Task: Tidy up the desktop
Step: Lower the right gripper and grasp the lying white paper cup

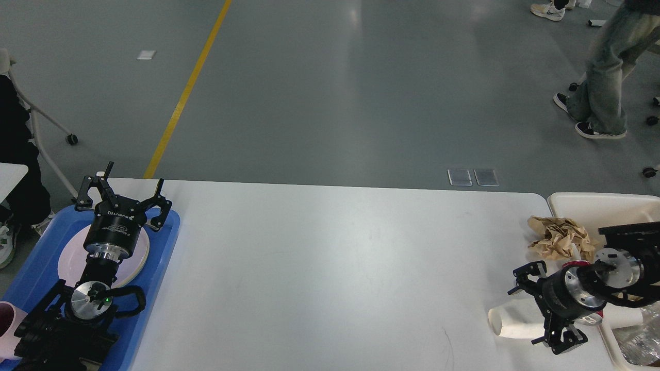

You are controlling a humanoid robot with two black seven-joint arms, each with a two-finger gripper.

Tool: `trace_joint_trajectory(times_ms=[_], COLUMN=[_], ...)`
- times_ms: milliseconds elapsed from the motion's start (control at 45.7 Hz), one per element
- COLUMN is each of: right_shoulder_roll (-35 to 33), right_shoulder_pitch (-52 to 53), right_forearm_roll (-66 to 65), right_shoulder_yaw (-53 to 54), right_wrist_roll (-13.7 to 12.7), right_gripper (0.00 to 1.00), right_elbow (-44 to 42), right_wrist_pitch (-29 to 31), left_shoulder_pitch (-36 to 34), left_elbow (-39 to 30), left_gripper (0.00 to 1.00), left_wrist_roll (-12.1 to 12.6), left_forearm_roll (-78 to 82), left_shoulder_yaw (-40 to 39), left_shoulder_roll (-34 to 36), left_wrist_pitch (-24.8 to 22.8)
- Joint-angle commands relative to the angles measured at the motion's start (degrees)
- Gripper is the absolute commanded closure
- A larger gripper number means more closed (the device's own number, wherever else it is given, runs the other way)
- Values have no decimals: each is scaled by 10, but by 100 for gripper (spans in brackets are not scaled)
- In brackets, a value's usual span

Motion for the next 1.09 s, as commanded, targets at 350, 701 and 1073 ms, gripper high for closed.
trace_joint_trajectory(times_ms=[350, 701, 1073], right_shoulder_roll=[50, 44, 23], right_shoulder_pitch=[-100, -98, -85], right_forearm_roll=[-2, -20, -21], right_shoulder_yaw=[50, 58, 54], right_wrist_roll=[2, 0, -15], right_gripper=[10, 95, 100], right_elbow=[-118, -113, -80], right_wrist_pitch=[-14, -1, 0], left_shoulder_pitch=[0, 0, 0], left_elbow=[0, 0, 0], left_gripper=[4, 4, 4], left_wrist_roll=[0, 0, 0], left_forearm_roll=[0, 0, 0], left_shoulder_yaw=[0, 1, 0], left_shoulder_roll=[1, 1, 0], left_wrist_pitch=[0, 0, 0])
